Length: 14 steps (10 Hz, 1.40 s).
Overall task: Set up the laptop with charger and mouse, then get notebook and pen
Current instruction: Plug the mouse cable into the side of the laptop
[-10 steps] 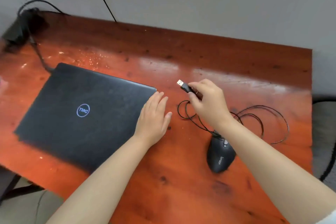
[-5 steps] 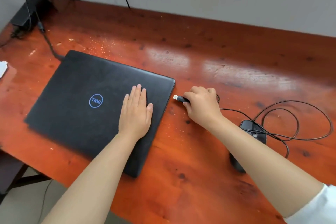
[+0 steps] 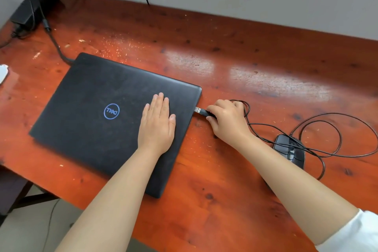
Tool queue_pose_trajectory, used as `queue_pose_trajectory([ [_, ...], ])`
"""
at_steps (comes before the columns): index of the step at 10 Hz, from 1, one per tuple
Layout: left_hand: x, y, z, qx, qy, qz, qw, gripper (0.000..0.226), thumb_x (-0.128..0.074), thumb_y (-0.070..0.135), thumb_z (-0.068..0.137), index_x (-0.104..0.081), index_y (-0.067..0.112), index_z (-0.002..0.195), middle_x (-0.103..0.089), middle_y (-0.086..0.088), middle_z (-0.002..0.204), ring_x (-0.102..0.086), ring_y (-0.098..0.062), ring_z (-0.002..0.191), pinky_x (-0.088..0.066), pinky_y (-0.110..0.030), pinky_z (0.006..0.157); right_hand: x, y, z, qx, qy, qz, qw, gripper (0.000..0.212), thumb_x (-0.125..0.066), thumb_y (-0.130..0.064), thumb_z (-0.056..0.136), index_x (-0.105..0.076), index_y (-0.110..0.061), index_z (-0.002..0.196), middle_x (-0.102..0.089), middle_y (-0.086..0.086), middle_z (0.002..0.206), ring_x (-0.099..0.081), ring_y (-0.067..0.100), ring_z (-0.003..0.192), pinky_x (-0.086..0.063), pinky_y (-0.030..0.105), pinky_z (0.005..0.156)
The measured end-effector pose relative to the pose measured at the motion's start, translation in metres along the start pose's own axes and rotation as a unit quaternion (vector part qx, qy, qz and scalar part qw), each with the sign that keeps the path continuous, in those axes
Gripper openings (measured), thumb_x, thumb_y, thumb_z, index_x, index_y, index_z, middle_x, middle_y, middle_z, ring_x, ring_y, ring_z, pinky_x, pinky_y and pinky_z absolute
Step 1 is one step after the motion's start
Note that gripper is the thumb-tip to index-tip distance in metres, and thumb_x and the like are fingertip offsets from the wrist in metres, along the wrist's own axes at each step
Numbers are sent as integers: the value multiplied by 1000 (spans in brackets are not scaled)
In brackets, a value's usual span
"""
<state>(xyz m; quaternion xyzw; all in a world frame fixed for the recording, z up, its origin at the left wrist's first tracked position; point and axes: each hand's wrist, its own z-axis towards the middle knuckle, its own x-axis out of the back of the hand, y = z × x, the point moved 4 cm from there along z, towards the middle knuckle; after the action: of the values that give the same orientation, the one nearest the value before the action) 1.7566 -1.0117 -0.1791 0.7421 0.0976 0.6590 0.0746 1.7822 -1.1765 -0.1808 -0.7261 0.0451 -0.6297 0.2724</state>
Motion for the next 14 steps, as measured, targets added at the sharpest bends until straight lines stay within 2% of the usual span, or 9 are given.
queue_pose_trajectory([
  [4,0,0,0,-1,6,1,1000,48,-33,16,97,-21,1,141,-18,-15,154,-9,-24,143,-6,-38,118,2,-2,1,10,6,8,1000,21,-53,-15,88,-64,-7,104,-62,11,102,-52,28,101,-17,33,85],
  [5,0,0,0,0,8,1,1000,49,-34,16,96,-22,0,141,-19,-16,153,-9,-25,143,-7,-39,118,3,-4,3,31,3,6,999,18,-53,-13,88,-65,-4,98,-62,12,98,-51,30,97,-18,34,87],
  [6,1,1,0,-1,6,5,1000,49,-35,16,96,-21,0,141,-19,-15,153,-9,-25,143,-6,-38,118,3,-2,5,42,-5,-5,999,19,-51,-16,89,-65,-7,99,-62,9,100,-51,27,98,-16,31,86],
  [7,0,1,0,0,6,5,1000,49,-35,16,96,-22,0,141,-19,-15,153,-9,-25,143,-6,-38,118,2,-3,3,42,6,4,999,19,-52,-13,88,-65,-4,98,-62,12,98,-52,30,96,-20,33,89],
  [8,1,2,0,1,7,6,1000,49,-37,15,96,-24,-1,140,-21,-17,152,-11,-26,143,-9,-40,117,0,-6,-2,43,14,20,999,16,-57,-7,84,-66,3,93,-64,20,90,-56,35,89,-33,42,90],
  [10,1,3,0,2,8,8,1000,49,-37,15,95,-24,-1,140,-22,-16,152,-12,-26,143,-9,-40,117,3,2,7,93,-14,31,995,19,-55,-9,87,-65,1,99,-63,18,94,-54,33,92,-31,37,91],
  [12,2,4,0,1,13,2,1000,48,-40,12,94,-28,-3,138,-26,-19,150,-16,-29,142,-12,-42,117,7,0,4,137,-2,55,989,12,-60,0,82,-65,8,89,-63,26,83,-55,40,80,-42,44,79],
  [14,1,4,0,1,15,1,1000,48,-40,12,94,-29,-3,138,-26,-19,150,-16,-29,142,-12,-42,116,14,1,6,180,15,64,981,12,-65,7,76,-66,11,88,-64,27,78,-58,42,73,-50,46,67],
])
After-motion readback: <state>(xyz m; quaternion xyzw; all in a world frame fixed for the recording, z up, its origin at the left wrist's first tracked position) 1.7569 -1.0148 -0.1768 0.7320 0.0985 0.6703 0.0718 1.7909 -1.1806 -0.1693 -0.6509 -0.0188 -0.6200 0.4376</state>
